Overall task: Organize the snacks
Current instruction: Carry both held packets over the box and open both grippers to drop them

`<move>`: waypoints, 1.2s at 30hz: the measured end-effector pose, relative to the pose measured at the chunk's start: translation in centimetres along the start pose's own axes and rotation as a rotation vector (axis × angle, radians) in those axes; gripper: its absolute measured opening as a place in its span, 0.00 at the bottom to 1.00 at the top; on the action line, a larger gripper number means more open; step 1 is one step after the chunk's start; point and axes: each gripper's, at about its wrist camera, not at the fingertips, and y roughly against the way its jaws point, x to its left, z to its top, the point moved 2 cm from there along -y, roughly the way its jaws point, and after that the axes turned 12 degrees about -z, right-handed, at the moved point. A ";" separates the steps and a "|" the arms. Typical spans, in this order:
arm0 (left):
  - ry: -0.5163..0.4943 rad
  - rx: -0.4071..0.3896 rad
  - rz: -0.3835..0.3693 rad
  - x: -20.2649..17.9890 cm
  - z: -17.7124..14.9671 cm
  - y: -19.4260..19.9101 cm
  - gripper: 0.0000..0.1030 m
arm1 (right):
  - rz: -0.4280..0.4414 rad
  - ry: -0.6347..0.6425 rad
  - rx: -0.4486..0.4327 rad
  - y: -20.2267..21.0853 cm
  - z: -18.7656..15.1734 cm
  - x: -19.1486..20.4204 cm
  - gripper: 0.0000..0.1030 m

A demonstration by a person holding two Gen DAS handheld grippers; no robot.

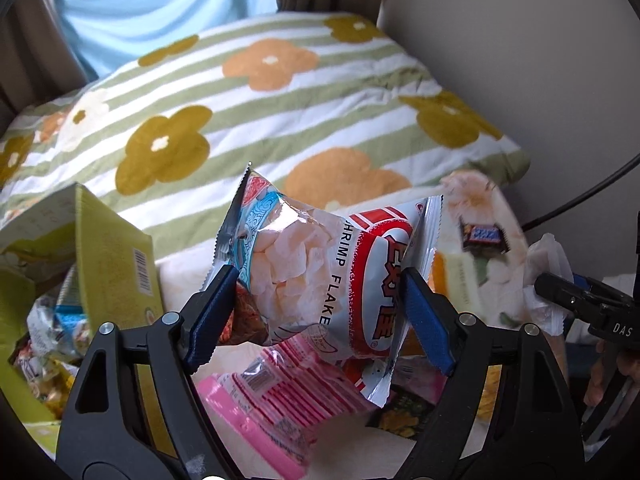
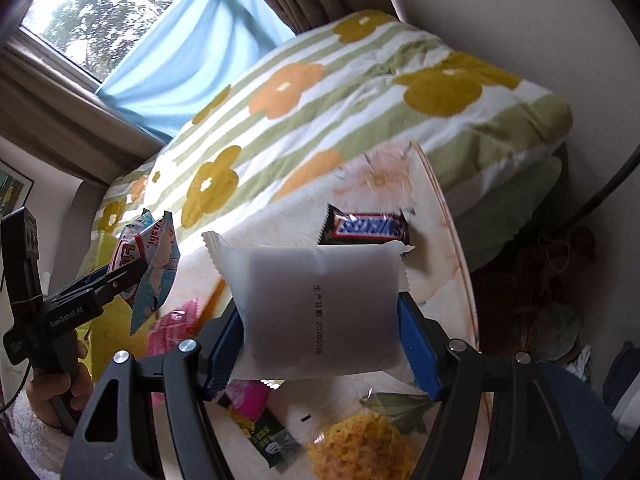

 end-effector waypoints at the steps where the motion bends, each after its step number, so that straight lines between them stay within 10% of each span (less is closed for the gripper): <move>1: 0.002 -0.016 -0.001 -0.2 0.1 0.7 0.76 | 0.005 0.012 -0.013 0.7 0.1 0.2 0.66; 17: 0.132 -0.349 0.075 0.5 -1.8 15.6 0.74 | 0.152 0.278 -0.144 7.4 1.3 8.2 0.66; 36: 0.329 -0.387 0.185 19.9 -9.5 24.0 0.74 | 0.319 0.474 -0.108 5.5 -3.2 29.3 0.66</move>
